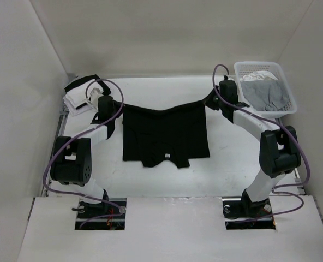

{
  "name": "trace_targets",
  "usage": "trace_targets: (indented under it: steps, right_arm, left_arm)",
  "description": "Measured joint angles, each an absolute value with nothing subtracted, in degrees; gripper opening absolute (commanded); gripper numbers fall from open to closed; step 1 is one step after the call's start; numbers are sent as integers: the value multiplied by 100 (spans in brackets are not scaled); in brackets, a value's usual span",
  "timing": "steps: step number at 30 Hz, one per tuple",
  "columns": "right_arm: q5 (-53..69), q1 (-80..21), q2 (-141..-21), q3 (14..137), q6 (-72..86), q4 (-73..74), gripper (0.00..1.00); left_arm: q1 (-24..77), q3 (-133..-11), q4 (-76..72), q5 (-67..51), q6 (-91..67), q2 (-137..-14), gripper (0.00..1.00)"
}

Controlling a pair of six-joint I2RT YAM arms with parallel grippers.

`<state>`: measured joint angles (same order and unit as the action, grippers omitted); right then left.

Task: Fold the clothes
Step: Fold the tank top

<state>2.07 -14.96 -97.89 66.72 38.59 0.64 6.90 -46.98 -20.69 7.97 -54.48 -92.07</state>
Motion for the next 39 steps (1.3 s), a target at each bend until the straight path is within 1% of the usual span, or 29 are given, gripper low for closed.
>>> trace_targets:
  steps: [5,9,15,23,31,34,35,37,39]
  right_arm:
    - [307,-1356,-9837,6914,3848,-91,0]
    - [327,-1356,-9677,6469,3889,-200,0]
    - [340,-1328,-8984,5304,4080,-307,0]
    - [237,-1308,-8335,4246,4263,-624,0]
    - [128,-1245,-8217,3474,4497,-840,0]
    - [54,-1225,-8217,3262,4589,-930,0]
    - [40,-1205,-8217,3212,4602,-954,1]
    - [19,-1162,-8217,3151,4641,-972,5]
    - [-12,-1129,-8217,3098,4687,-1026,15]
  left_arm:
    - [663,-4910,-2460,794,-5450,-9220,1]
    - [600,-4462,-2604,703,-5518,-8952,1]
    - [384,-3315,-2727,548,-5669,-8040,1]
    - [276,-2204,-2762,123,-5725,-6700,1]
    - [471,-1337,-2344,-80,-5747,-5299,2]
    - [537,-1031,-2202,-102,-5745,-4987,3]
    - [541,-923,-2171,-99,-5747,-4952,4]
    - [543,-727,-2097,-99,-5754,-4952,8]
    - [532,-526,-2003,-86,-5784,-4952,12]
